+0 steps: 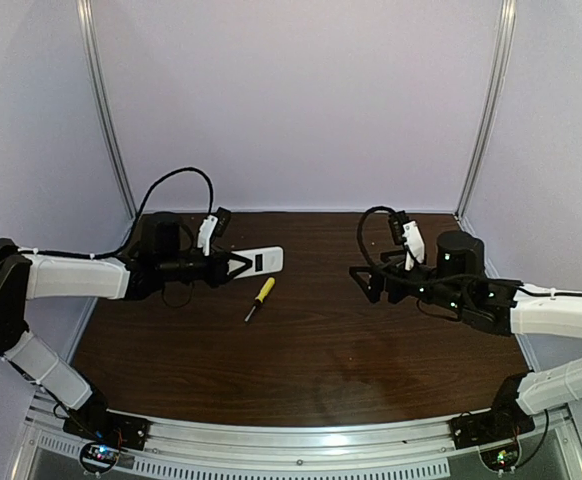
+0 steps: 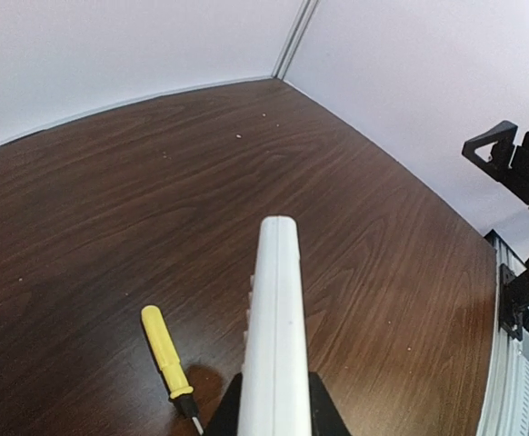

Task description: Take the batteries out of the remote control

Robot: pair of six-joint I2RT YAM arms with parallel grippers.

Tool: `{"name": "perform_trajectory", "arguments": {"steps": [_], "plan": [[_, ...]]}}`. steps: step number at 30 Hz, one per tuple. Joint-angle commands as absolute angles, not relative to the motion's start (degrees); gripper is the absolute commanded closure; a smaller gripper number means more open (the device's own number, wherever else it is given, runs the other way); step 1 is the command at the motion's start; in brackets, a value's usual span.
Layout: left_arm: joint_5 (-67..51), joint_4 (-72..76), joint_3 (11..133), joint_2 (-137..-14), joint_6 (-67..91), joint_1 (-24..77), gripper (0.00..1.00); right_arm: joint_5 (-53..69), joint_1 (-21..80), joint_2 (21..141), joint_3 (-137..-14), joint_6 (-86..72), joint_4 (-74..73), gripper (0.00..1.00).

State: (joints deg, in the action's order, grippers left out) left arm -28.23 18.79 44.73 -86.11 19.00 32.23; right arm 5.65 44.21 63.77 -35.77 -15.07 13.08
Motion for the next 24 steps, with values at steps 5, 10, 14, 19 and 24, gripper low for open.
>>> {"name": "perform_trajectory", "arguments": {"steps": [5, 10, 14, 19, 24], "plan": [[-35.35, 24.12, 46.03, -87.36, 25.20, 29.71, 1.00, 5.93, 44.74, 66.27, -36.19, -13.20, 13.59, 0.00], [-34.37, 22.80, 46.80, -87.62, 25.58, 29.71, 1.00, 5.89, 46.40, 68.28, -37.01, -12.13, 14.11, 0.00], [-33.52, 20.82, 47.64, -88.28, 27.54, 29.71, 1.00, 5.97, 48.01, 69.68, -37.53, -11.49, 14.76, 0.00], [-33.73, 21.63, 46.73, -86.95, 30.50, 29.69, 1.00, 5.57, 50.20, 71.56, -37.72, -10.99, 17.20, 0.00], [-33.69, 22.15, 45.52, -85.69, 32.14, 29.71, 1.00, 4.99, 53.21, 74.52, -38.37, -10.14, 19.36, 0.00]]}}
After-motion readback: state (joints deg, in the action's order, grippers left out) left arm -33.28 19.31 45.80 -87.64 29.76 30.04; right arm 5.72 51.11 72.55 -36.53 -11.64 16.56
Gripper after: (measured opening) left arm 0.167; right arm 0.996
